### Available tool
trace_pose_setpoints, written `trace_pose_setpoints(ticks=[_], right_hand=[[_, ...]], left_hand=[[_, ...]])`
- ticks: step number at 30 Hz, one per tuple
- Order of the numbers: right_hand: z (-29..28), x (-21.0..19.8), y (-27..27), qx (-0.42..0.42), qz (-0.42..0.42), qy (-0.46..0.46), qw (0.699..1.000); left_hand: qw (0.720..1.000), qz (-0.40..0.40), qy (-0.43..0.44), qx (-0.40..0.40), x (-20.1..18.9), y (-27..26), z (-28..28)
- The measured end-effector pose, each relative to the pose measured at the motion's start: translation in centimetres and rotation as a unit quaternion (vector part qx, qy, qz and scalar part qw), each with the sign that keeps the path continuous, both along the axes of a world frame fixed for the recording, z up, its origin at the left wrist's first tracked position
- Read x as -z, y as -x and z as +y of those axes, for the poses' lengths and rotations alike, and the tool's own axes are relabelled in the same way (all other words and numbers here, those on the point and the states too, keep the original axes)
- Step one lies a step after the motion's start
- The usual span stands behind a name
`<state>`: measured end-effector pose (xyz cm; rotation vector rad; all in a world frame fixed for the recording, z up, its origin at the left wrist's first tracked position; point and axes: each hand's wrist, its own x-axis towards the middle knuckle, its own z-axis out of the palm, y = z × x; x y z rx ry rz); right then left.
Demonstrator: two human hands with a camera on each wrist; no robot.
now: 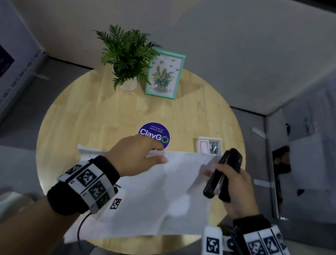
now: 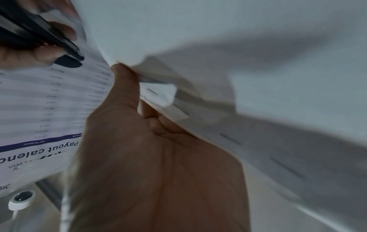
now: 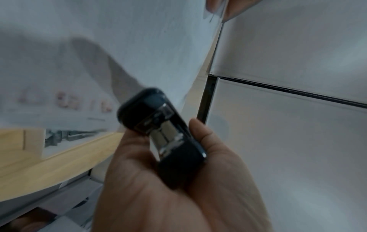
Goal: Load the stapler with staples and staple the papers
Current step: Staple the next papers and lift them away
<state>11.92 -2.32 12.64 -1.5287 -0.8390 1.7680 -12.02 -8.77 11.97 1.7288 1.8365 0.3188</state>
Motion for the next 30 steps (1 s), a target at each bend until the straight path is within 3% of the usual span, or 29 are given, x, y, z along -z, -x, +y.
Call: trace_pose_setpoints(ticks=[4,6,13,19,30], right_hand=[[1.2,-1.2,-0.4,0.148,0.028,-0.057,0.987],[2.1,-2.3,0.3,0.168,0.059,-0.106,0.978],[1.2,-3.8,4.9,0.027,-0.026,-0.241,0.970],[0.3,-3.1,5.8,-0.054,-0.123,-0.321,0.938],[0.4,-3.6,6.5,-0.061,-0.152,-0.323,0.932]], left_hand=[[1.000,-0.008,0.014,0.003,-0.5,-0.9,0.1],[1.000,0.007,0.016,0.010,-1.1,-1.4,0.1],[0.998,0.058,-0.019,0.035,-3.0,-3.1,0.1],[0.994,0.089,-0.053,0.037,-4.2,-4.0,-0.3],[0.984,0.142,-0.101,0.035,-5.3,-5.1,-1.1]])
